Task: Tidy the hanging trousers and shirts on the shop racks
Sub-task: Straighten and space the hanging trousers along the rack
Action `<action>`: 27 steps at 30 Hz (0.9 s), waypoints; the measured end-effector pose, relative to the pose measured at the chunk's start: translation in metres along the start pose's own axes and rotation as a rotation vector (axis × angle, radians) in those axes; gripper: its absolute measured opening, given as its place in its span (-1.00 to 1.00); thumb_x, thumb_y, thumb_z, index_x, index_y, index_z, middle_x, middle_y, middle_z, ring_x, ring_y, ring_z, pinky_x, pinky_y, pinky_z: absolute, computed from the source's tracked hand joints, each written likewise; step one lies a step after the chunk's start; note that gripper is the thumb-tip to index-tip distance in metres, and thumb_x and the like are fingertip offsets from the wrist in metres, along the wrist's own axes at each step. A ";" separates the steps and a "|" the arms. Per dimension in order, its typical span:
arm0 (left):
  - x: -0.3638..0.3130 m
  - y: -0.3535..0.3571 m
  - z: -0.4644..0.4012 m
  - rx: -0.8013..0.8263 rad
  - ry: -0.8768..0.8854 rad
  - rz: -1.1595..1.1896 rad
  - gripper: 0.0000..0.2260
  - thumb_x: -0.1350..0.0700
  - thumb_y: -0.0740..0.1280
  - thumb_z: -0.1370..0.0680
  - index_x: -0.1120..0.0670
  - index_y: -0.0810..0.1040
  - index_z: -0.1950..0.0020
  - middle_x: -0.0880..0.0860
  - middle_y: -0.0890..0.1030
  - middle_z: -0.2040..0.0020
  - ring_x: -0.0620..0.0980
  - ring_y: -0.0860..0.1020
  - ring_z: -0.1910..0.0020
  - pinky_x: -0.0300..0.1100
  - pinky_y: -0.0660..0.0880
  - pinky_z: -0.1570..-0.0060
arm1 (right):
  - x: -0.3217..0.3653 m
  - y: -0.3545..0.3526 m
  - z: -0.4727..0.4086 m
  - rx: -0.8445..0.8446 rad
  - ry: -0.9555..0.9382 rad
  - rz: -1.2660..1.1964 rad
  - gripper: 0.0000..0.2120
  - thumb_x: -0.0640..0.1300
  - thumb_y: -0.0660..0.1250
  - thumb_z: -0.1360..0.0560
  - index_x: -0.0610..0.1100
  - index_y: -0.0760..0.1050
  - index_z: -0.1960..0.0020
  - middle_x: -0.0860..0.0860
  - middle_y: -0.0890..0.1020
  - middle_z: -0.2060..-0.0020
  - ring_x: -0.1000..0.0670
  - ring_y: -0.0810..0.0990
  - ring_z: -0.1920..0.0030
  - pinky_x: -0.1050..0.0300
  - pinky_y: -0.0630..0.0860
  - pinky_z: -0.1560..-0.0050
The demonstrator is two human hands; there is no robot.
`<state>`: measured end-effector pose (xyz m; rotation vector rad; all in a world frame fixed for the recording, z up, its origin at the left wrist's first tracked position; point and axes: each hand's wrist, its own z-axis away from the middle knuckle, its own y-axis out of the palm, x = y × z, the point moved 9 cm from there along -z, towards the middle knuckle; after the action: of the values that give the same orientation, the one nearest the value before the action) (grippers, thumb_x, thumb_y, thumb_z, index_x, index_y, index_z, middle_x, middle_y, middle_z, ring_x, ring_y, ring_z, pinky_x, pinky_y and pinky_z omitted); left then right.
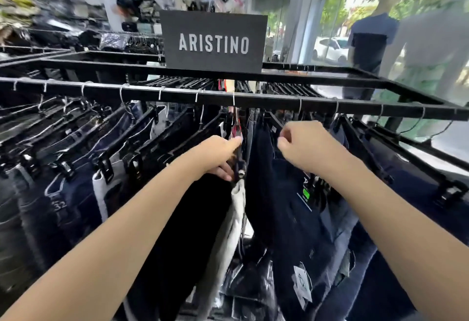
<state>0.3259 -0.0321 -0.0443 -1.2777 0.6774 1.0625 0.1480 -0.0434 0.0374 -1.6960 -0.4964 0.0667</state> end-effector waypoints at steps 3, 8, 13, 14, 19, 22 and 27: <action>0.001 0.022 0.005 0.122 -0.024 0.235 -0.65 -0.08 0.05 -0.65 0.13 0.51 -0.07 0.13 0.54 0.23 -0.01 0.39 0.51 -0.30 0.34 0.56 | 0.033 0.020 0.001 0.048 0.029 -0.214 -0.53 0.28 0.26 -0.49 -0.10 0.47 -0.13 -0.01 0.61 0.05 -0.04 0.54 0.06 0.11 0.44 0.10; 0.017 0.013 0.003 0.155 -0.038 0.386 -0.70 0.05 0.05 -0.64 0.15 0.51 -0.16 0.10 0.54 0.24 -0.03 0.37 0.48 -0.30 0.31 0.55 | 0.038 0.046 -0.002 0.138 0.042 -0.071 -0.58 -0.01 0.30 -0.55 -0.07 0.47 -0.38 -0.08 0.57 -0.27 -0.11 0.55 -0.20 0.17 0.43 -0.05; 0.052 -0.037 -0.012 -0.140 -0.074 0.220 -0.77 0.08 0.09 -0.61 0.14 0.51 -0.03 0.02 0.50 0.28 -0.04 0.39 0.44 -0.25 0.34 0.48 | 0.007 0.039 0.002 0.127 0.151 -0.134 -0.59 -0.01 0.32 -0.57 0.01 0.46 -0.40 0.00 0.60 -0.25 -0.05 0.59 -0.11 0.21 0.43 -0.01; 0.056 -0.037 -0.013 -0.132 -0.082 0.204 -0.76 0.08 0.10 -0.60 0.14 0.51 -0.05 0.02 0.51 0.26 -0.04 0.43 0.41 -0.23 0.38 0.46 | 0.001 0.039 0.000 0.125 0.169 -0.148 -0.59 -0.01 0.34 -0.55 0.01 0.48 -0.39 0.02 0.60 -0.25 -0.03 0.58 -0.17 0.20 0.44 -0.07; 0.055 -0.021 -0.017 -0.011 -0.056 0.188 -0.74 0.07 0.11 -0.61 0.16 0.49 -0.15 0.02 0.56 0.17 -0.05 0.55 0.25 -0.17 0.48 0.38 | -0.003 0.044 0.001 0.164 0.232 -0.266 -0.57 -0.05 0.42 -0.51 -0.02 0.51 -0.36 0.04 0.63 -0.20 0.01 0.60 -0.15 0.14 0.47 -0.22; 0.050 -0.013 -0.016 0.031 -0.017 0.182 -0.75 0.07 0.10 -0.61 0.13 0.48 -0.17 0.01 0.57 0.16 -0.06 0.55 0.26 -0.18 0.49 0.35 | 0.011 0.044 0.006 0.163 0.213 -0.283 -0.57 -0.04 0.42 -0.50 -0.02 0.51 -0.36 0.04 0.63 -0.19 0.02 0.59 -0.15 0.17 0.46 -0.20; 0.031 -0.004 -0.016 0.011 0.034 0.186 -0.70 0.01 0.15 -0.54 0.17 0.58 -0.03 0.08 0.65 0.07 0.00 0.61 0.15 -0.12 0.56 0.15 | 0.032 0.047 0.019 0.174 0.213 -0.421 -0.56 0.23 0.24 -0.56 -0.02 0.58 -0.26 -0.13 0.62 -0.20 -0.16 0.57 -0.21 0.04 0.51 -0.23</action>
<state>0.3443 -0.0394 -0.0737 -1.2432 0.8395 1.1880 0.1841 -0.0194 -0.0037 -1.3813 -0.6566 -0.3630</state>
